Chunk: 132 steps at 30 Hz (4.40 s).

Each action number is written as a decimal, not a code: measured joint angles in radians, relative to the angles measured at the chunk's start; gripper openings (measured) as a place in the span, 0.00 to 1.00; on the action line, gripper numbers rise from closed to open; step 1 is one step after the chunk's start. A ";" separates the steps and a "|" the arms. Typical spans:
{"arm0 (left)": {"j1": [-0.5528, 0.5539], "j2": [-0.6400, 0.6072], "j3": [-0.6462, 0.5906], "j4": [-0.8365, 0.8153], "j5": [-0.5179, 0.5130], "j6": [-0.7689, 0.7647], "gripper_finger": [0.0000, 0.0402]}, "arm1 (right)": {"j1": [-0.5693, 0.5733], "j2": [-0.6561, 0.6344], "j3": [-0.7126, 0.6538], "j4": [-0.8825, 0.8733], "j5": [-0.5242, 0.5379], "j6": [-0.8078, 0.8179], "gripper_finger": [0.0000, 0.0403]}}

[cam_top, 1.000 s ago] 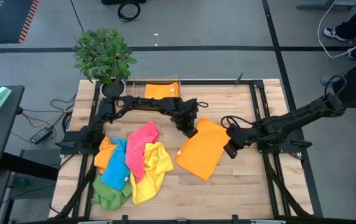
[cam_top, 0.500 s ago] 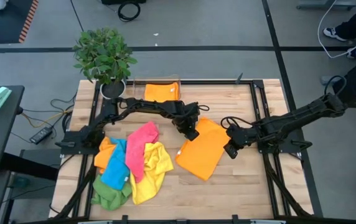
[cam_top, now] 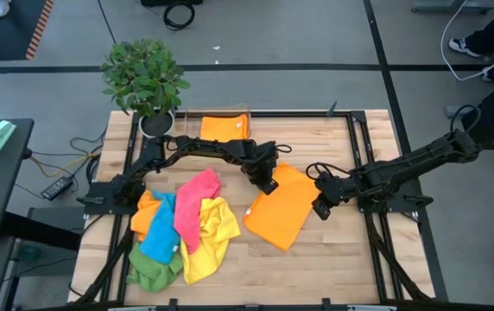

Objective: Fold microfiber towels
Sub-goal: Fold the right orange microfiber cloth

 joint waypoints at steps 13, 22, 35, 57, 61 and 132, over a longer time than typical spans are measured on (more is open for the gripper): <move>0.019 -0.015 0.004 0.008 0.007 0.004 0.02 | 0.000 0.000 0.000 -0.013 0.004 0.004 0.00; 0.025 -0.022 0.048 -0.021 -0.046 0.046 0.02 | 0.000 0.000 0.000 -0.011 0.020 0.008 0.00; 0.054 -0.017 0.059 -0.176 -0.116 0.101 0.10 | 0.000 0.038 0.000 0.021 0.081 0.076 0.00; -0.155 -0.020 0.053 -0.325 -0.181 0.187 0.03 | -0.156 0.345 -0.009 0.184 0.060 -0.134 0.00; -0.155 -0.027 -0.017 -0.304 -0.176 0.119 0.02 | -0.189 0.364 -0.039 0.205 0.035 -0.215 0.00; -0.528 -0.079 0.042 -0.117 -0.475 0.164 0.15 | 0.469 0.741 0.162 0.603 0.275 0.206 0.00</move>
